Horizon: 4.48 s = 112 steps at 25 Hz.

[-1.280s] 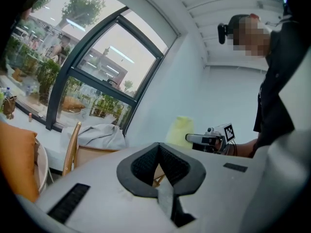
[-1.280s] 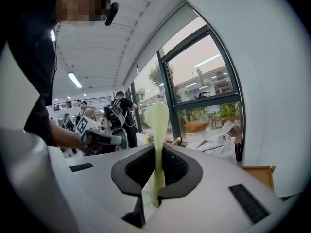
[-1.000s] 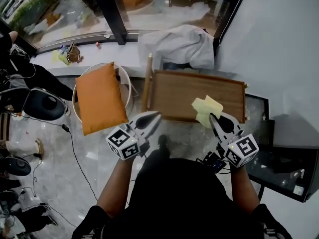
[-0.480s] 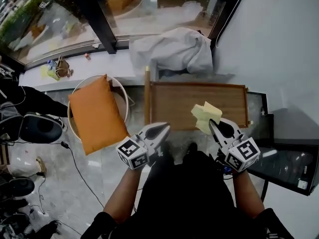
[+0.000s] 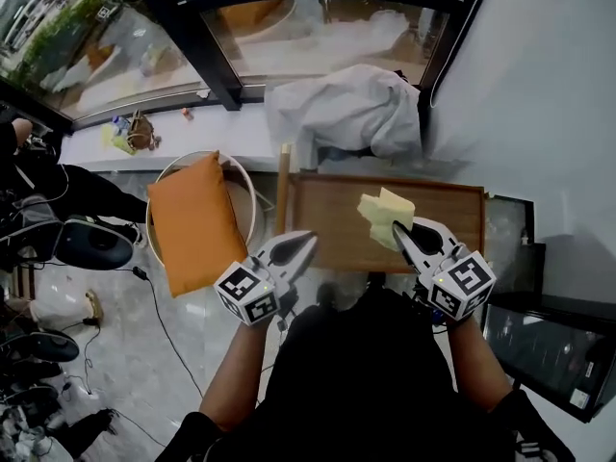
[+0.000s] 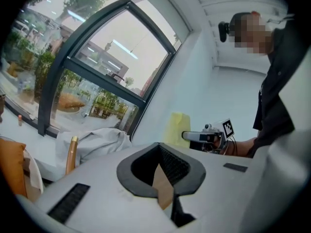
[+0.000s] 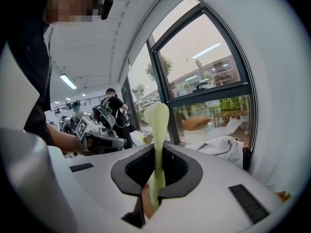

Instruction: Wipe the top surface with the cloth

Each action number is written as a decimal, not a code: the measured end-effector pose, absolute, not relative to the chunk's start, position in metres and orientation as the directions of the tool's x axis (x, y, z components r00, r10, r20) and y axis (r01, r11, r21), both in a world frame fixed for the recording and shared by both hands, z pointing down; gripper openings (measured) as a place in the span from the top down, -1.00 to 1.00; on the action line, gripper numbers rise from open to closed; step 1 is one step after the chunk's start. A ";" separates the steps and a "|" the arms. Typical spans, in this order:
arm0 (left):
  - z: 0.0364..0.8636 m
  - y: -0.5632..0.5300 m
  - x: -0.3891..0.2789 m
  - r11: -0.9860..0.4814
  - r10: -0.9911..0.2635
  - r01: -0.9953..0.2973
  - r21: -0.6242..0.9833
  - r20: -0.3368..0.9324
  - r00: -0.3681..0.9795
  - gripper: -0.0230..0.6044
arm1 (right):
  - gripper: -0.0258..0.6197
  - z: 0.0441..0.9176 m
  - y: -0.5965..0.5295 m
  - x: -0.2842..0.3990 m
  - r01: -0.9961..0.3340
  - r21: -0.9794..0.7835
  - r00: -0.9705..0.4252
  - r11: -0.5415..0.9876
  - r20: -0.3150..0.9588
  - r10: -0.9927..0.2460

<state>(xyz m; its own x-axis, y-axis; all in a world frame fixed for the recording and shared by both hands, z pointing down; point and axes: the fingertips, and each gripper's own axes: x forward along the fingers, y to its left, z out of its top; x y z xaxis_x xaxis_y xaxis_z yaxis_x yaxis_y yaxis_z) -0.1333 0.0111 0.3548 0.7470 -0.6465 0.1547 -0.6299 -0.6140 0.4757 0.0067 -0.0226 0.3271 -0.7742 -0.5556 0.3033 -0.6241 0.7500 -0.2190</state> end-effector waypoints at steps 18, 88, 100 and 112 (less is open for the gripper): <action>0.379 -0.025 -0.100 -0.512 -0.657 -0.716 0.474 0.321 0.682 0.90 | 0.82 0.369 -0.084 0.010 -0.515 -0.459 -0.857 0.724 0.300 -0.420; 0.540 -0.093 -0.109 -0.176 -0.431 -0.834 0.523 0.720 0.543 0.90 | 0.82 0.675 -0.160 -0.029 -0.876 -0.293 -0.426 0.383 0.841 -0.332; 0.562 -0.098 -0.036 -0.193 -0.385 -0.824 0.532 0.732 0.563 0.90 | 0.82 0.672 -0.161 0.090 -0.921 -0.246 -0.353 0.300 0.854 -0.382; 0.564 -0.103 0.045 -0.265 -0.331 -0.789 0.554 0.717 0.614 0.90 | 0.82 0.668 -0.163 0.207 -0.960 -0.208 -0.272 0.189 0.858 -0.435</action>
